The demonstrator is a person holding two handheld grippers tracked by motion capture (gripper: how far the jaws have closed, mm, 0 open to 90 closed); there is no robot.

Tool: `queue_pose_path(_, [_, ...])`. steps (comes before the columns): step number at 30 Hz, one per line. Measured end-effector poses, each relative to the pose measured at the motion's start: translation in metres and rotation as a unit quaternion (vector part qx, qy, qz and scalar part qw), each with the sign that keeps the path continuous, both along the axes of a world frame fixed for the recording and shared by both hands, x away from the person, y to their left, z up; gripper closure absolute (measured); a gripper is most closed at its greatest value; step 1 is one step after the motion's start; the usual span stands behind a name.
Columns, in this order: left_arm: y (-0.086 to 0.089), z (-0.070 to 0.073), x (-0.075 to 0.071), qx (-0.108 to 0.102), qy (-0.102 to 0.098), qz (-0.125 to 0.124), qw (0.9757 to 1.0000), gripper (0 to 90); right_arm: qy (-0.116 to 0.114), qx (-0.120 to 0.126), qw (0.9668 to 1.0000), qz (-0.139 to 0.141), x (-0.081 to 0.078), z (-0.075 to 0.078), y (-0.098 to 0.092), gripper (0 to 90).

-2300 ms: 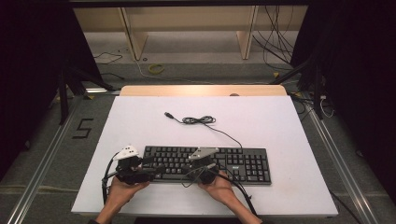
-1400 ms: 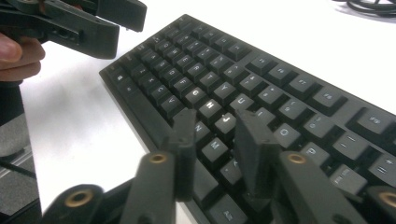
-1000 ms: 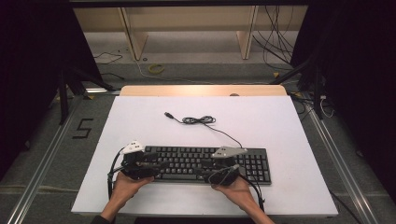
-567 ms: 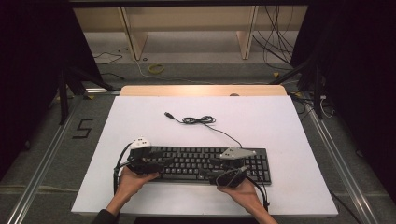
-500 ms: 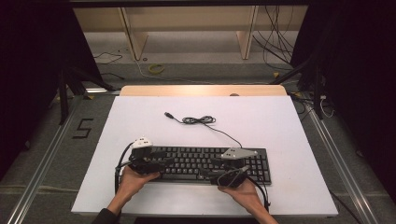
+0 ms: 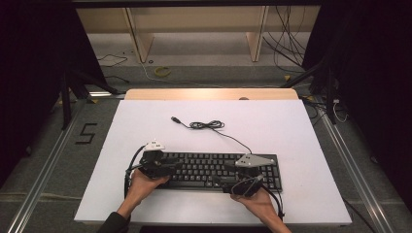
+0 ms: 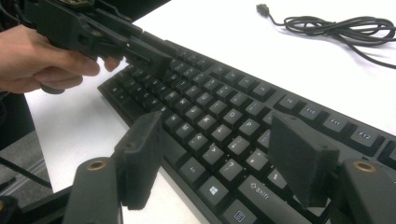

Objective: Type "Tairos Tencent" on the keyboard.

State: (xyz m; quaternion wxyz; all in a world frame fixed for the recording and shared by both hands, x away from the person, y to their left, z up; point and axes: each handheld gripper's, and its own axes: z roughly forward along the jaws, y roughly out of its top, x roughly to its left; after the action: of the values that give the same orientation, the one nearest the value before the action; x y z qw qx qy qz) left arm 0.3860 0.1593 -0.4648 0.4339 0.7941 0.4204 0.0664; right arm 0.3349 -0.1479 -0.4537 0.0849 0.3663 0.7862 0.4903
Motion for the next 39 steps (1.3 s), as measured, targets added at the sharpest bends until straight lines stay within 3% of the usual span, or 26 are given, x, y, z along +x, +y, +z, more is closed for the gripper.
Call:
queue_pose_path(18, [-0.012,-0.003,0.007,0.026,0.002,-0.022,0.9994,85.9,-0.003,0.004,1.0,-0.007,-0.004,0.001,-0.009,35.9])
queue_pose_path(39, [-0.017,-0.01,0.01,0.04,0.009,-0.024,0.9989,88.9,0.0,0.004,1.0,-0.005,-0.006,0.0,-0.012,33.1])
